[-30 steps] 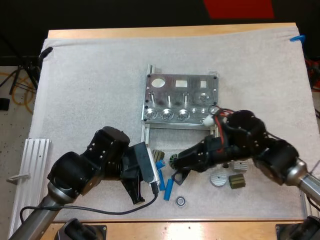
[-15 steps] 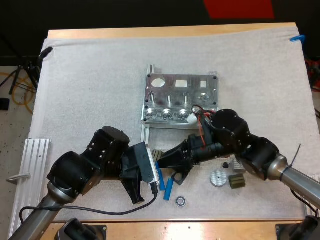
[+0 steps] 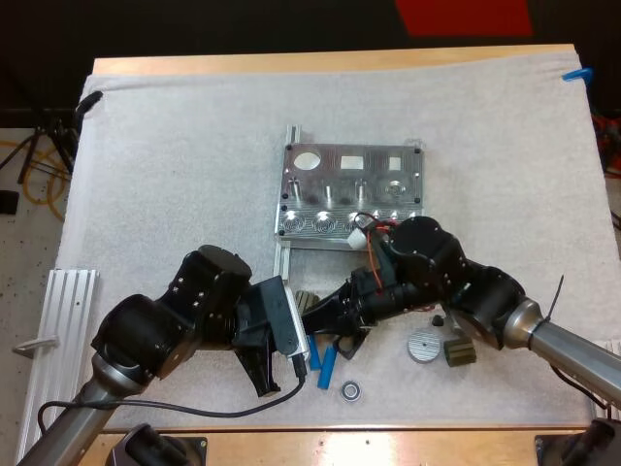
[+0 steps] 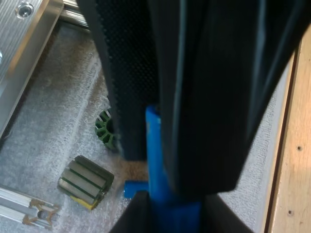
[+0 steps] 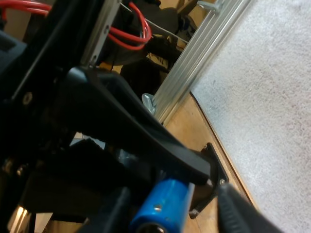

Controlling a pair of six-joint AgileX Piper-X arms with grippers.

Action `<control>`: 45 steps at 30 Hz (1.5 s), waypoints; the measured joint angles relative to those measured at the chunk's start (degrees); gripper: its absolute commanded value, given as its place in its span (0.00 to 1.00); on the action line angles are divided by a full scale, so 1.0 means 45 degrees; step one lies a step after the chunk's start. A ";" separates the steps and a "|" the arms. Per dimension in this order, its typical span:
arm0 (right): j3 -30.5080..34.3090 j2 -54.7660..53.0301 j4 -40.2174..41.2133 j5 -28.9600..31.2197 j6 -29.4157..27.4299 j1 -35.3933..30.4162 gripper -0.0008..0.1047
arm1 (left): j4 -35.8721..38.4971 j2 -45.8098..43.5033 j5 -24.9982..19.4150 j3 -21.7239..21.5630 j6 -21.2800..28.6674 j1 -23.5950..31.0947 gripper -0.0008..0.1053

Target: Load cells from left to right

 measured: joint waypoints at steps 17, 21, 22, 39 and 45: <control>-0.0264 0.0000 0.0168 0.0655 -0.0469 0.0000 0.01 | 0.0049 -0.0072 -0.1072 -0.0054 -0.0052 0.0000 0.59; -0.1221 0.0011 0.1738 0.2035 -0.1476 0.0000 0.01 | 0.0023 -0.0511 -0.2018 -0.0387 -0.0542 0.0000 0.64; -0.1689 0.0011 0.2527 0.2646 -0.2144 0.0000 0.01 | -0.0022 -0.0750 -0.2251 -0.0438 -0.0606 0.0000 0.64; -0.6602 0.1601 1.0212 0.9906 -0.6253 -0.1622 0.01 | 0.0003 -0.5298 -0.3501 -0.0457 -0.4661 0.0000 0.64; -0.8067 0.3613 1.1096 1.1493 -0.7308 -0.1835 0.01 | 0.0003 -0.5720 -0.3524 -0.0457 -0.5522 0.0000 0.64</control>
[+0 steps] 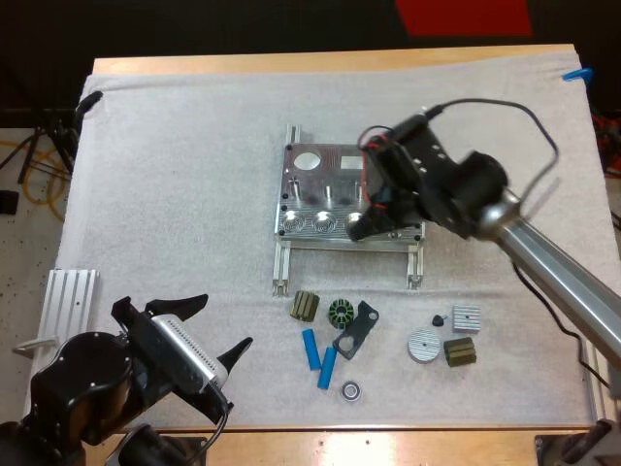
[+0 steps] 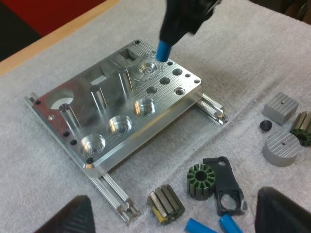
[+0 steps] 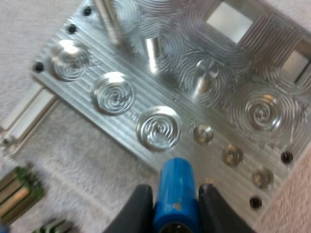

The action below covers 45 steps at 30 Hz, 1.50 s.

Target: Load cells from left to right

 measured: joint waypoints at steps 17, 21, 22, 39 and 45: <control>-0.2737 0.3597 0.1622 -0.0209 -0.0032 -0.1129 0.01 | 0.0000 0.0000 0.0000 0.0000 -0.0050 0.0000 0.64; -0.2737 0.3754 0.1622 -0.0426 -0.0038 -0.1267 0.01 | 0.0000 0.0000 0.0000 0.0000 -0.0050 0.0000 0.64; -0.2737 0.3779 0.1622 -0.0518 -0.0038 -0.1267 0.01 | 0.0000 0.0000 0.0000 0.0000 -0.0050 0.0000 0.64; -0.2479 0.4152 0.1316 -0.1037 -0.0038 -0.1267 0.01 | 0.0000 0.0000 0.0000 0.0000 -0.0050 0.0000 0.64; -0.2479 0.4151 0.1198 -0.1205 -0.0038 -0.1267 0.01 | 0.0000 0.0000 0.0000 0.0000 -0.0050 0.0000 0.64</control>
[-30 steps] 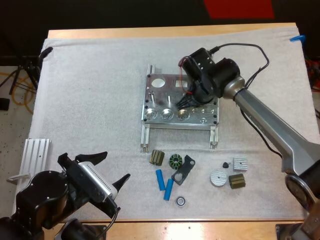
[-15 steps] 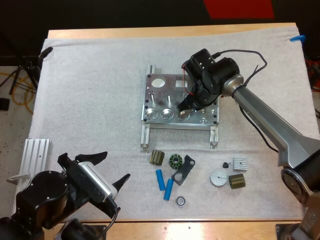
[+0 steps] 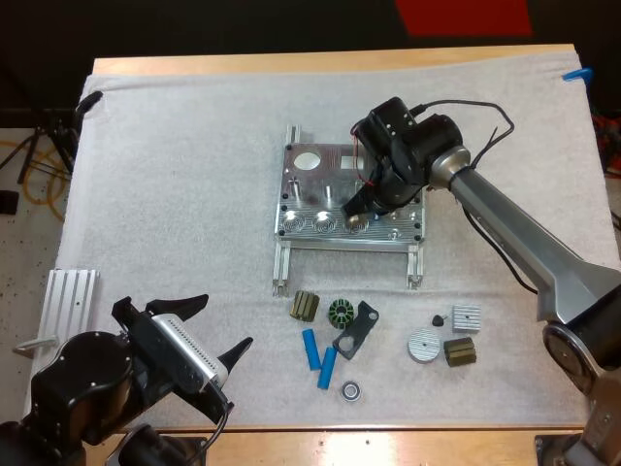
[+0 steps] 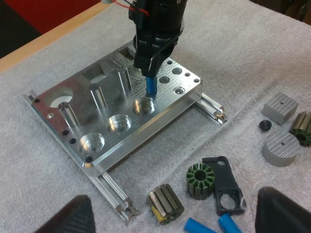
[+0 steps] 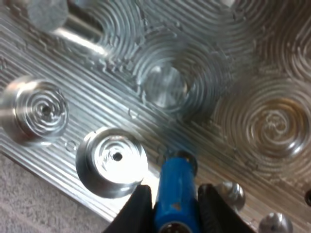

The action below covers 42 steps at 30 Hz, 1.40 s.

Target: Load cells from left to right

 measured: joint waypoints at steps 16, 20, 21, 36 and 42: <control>0.0000 0.0000 -0.0303 0.0313 0.0000 0.0000 0.01 | 0.0000 0.0000 0.0000 0.0000 0.0000 0.0000 0.64; 0.0013 0.0000 -0.0303 0.0313 0.0000 0.0000 0.01 | 0.0000 0.0000 0.0000 0.0000 0.0000 0.0000 0.64; 0.0013 0.0000 -0.0303 0.0313 0.0000 0.0000 0.01 | 0.0000 0.0000 0.0000 0.0000 0.0000 0.0000 0.64; 0.0013 0.0000 -0.0303 0.0138 0.0000 0.0000 0.01 | 0.0000 0.0000 0.0000 0.0000 0.0000 0.0000 0.64; 0.0013 0.0000 -0.0303 0.0138 0.0000 0.0000 0.01 | 0.0000 0.0000 0.0000 0.0000 0.0000 0.0000 0.64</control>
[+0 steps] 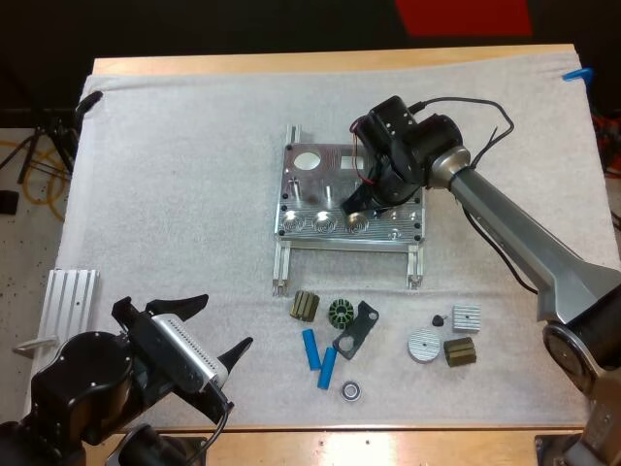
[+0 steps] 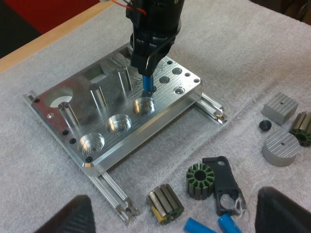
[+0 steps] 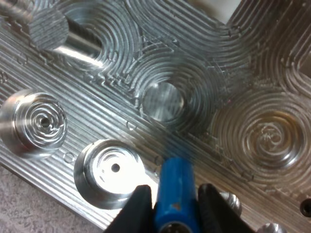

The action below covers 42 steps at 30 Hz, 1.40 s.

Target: Load cells from left to right

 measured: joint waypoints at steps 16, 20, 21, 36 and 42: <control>0.0000 0.0000 0.0000 -0.0464 0.0000 0.0000 0.01 | 0.0000 0.0000 0.0000 0.0000 -0.0016 0.0000 0.64; 0.0000 0.0000 0.0000 -0.0395 0.0000 0.0000 0.01 | 0.0000 0.0000 0.0000 0.0000 -0.0016 0.0000 0.64; 0.0000 0.0000 0.0000 -0.0356 0.0000 0.0000 0.01 | 0.0000 0.0000 0.0000 0.0000 -0.0016 0.0000 0.64; 0.0000 0.0000 0.0294 0.0325 -0.0099 0.0000 0.01 | 0.0000 0.0000 0.0000 0.0000 -0.0016 0.0000 0.64; 0.0000 0.0000 0.0070 0.0170 -0.0099 0.0000 0.01 | 0.0000 0.0000 0.0000 0.0000 -0.0016 0.0000 0.64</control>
